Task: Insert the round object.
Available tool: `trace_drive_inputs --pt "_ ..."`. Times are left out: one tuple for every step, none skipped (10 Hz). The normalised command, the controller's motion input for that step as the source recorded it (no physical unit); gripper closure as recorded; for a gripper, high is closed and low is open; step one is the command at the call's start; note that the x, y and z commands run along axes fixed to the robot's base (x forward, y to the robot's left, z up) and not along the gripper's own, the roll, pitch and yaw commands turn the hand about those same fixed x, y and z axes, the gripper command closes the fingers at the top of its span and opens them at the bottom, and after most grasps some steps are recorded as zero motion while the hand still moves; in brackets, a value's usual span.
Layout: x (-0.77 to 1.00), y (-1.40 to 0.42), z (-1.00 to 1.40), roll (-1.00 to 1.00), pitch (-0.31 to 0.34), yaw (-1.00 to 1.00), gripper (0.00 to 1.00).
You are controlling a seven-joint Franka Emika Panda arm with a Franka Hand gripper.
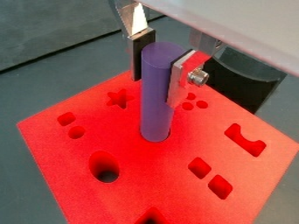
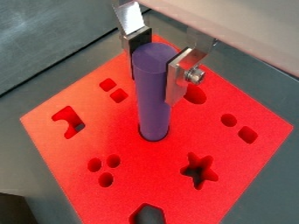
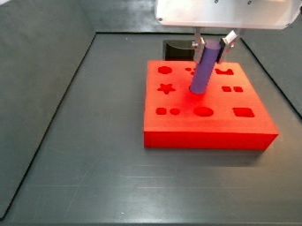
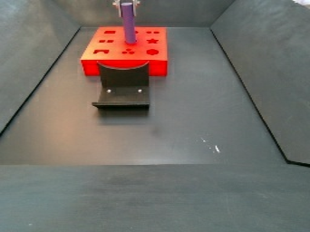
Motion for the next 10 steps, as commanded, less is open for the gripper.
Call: trace_drive_inputs --pt "0.02 0.05 -0.49 0.03 -0.003 0.0 1.0" --pt "0.03 0.16 -0.63 -0.1 -0.041 0.0 1.0" --pt "0.0 0.17 -0.74 -0.2 -0.069 0.0 1.0" --pt "-0.01 0.15 -0.71 -0.21 -0.064 0.0 1.0" --pt "-0.05 0.01 -0.37 -0.07 0.0 0.0 1.0" --pt "-0.13 0.0 -0.33 0.0 0.0 0.0 1.0" --pt "-0.12 -0.03 -0.29 0.0 0.0 0.0 1.0" --pt "-0.09 0.0 -0.24 0.0 0.0 0.0 1.0" --pt "0.0 0.0 0.0 0.0 -0.013 0.0 1.0" --pt "0.0 0.0 0.0 0.0 0.0 0.0 1.0"
